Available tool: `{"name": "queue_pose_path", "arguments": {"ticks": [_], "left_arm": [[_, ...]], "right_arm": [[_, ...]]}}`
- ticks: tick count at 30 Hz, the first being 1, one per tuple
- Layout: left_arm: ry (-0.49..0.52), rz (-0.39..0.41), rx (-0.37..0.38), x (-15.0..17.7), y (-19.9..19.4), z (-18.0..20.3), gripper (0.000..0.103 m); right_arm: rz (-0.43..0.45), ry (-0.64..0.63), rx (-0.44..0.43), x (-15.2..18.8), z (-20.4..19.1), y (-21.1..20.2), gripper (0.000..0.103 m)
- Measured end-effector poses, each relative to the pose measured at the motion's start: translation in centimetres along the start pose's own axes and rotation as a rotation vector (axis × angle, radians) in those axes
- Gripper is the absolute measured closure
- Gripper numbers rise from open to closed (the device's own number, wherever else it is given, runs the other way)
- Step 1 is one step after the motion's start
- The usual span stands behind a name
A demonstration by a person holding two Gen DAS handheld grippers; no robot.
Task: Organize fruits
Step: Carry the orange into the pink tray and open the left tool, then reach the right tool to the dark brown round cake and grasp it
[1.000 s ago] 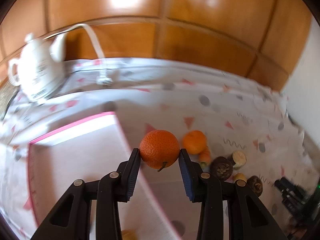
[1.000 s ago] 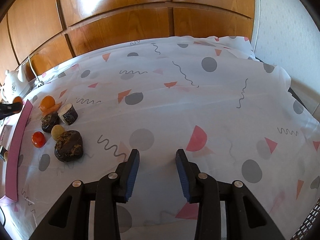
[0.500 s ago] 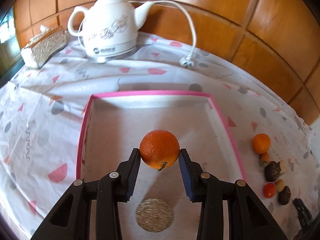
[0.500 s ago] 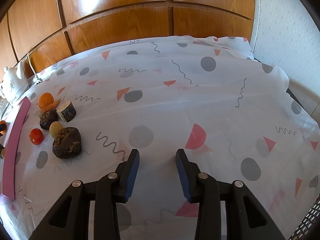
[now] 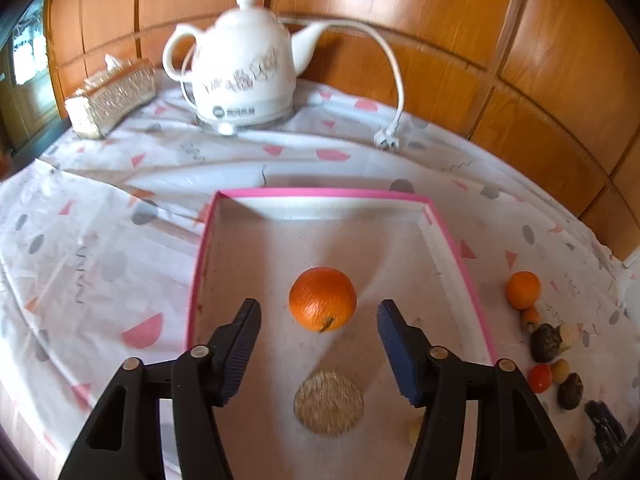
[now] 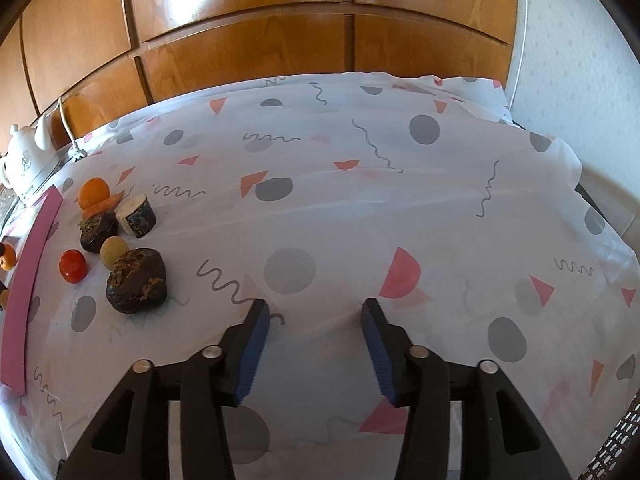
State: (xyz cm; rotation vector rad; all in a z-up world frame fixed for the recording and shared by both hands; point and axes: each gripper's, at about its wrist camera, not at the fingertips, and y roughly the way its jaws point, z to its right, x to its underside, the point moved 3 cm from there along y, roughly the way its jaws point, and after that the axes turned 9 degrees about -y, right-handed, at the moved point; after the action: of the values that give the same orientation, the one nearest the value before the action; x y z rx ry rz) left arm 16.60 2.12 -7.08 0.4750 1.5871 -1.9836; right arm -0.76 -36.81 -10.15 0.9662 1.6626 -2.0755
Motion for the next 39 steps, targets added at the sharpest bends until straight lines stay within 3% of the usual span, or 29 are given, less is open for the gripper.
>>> {"name": "queue_pose_path", "arguments": {"ticks": [4,6,12,21,28,39], "left_arm": [[-0.026,0.072,-0.005,0.9,-2.8,-0.1,0.023],[-0.040,0.090,0.002,1.5,-3.9,-0.2,0.020],[-0.067,0.107,0.014,3.8,-6.3,-0.5,0.012],[-0.048,0.172,-0.054,6.1,-9.1,-2.5,0.009],[-0.067,0.173,-0.097,7.6,-9.9,-4.9,0.008],[-0.119,0.189,-0.112,7.8,-10.7,-6.5,0.005]], "right_arm": [[0.021,-0.014,0.003,0.1,-0.5,0.1,0.040],[0.034,-0.021,0.004,0.2,-0.8,0.1,0.034],[0.053,-0.022,0.004,0.3,-0.9,0.1,0.031],[0.048,-0.026,0.015,0.2,-1.1,0.2,0.031],[0.001,-0.025,0.021,-0.3,-1.3,0.2,0.031],[0.033,-0.184,-0.148,-2.2,-6.7,-1.4,0.031]]}}
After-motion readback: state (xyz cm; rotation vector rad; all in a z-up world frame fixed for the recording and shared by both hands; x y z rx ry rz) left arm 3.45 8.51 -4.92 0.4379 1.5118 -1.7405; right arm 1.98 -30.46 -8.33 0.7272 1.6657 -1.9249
